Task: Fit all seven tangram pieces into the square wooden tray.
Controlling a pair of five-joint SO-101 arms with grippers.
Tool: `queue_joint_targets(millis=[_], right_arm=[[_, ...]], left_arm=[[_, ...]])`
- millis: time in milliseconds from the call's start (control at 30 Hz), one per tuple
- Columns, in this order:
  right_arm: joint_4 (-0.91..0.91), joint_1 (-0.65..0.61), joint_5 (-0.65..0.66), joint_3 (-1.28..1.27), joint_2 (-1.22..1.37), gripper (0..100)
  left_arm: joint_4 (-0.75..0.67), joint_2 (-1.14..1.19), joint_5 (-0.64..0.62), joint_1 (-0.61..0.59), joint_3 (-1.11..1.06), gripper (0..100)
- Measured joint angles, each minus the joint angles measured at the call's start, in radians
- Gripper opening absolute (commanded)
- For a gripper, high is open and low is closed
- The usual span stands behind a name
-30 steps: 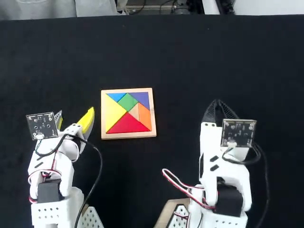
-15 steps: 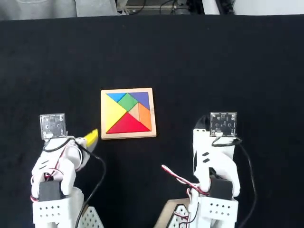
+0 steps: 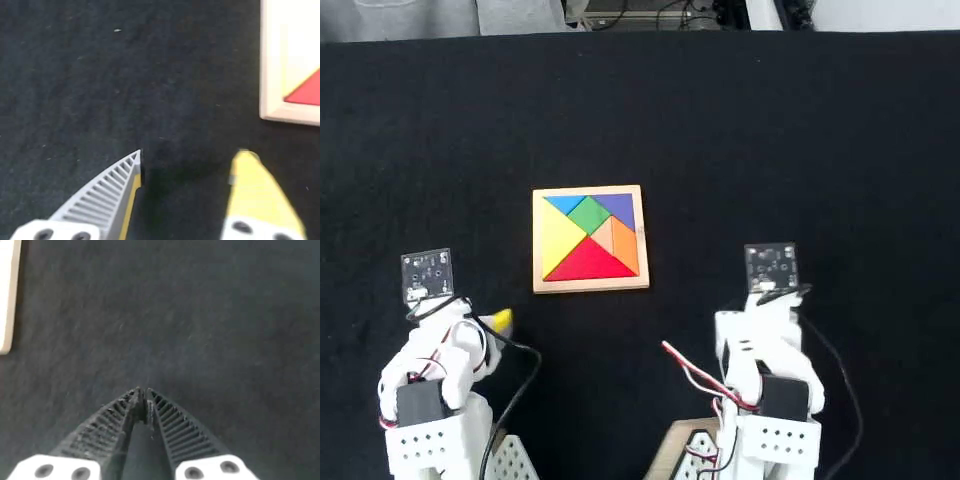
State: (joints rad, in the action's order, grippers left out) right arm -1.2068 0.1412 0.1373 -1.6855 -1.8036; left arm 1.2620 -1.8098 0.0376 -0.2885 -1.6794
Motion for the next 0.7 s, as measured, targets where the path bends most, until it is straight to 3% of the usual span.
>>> queue_joint_targets(millis=[267,700], right_arm=[[-0.089,-0.071,0.000,0.000,0.000,1.1],[-0.094,-0.072,0.000,0.000,0.000,1.1]], left_arm=[[0.000,0.000,0.000,-0.017,0.000,3],[0.000,0.000,0.000,0.026,0.000,3]])
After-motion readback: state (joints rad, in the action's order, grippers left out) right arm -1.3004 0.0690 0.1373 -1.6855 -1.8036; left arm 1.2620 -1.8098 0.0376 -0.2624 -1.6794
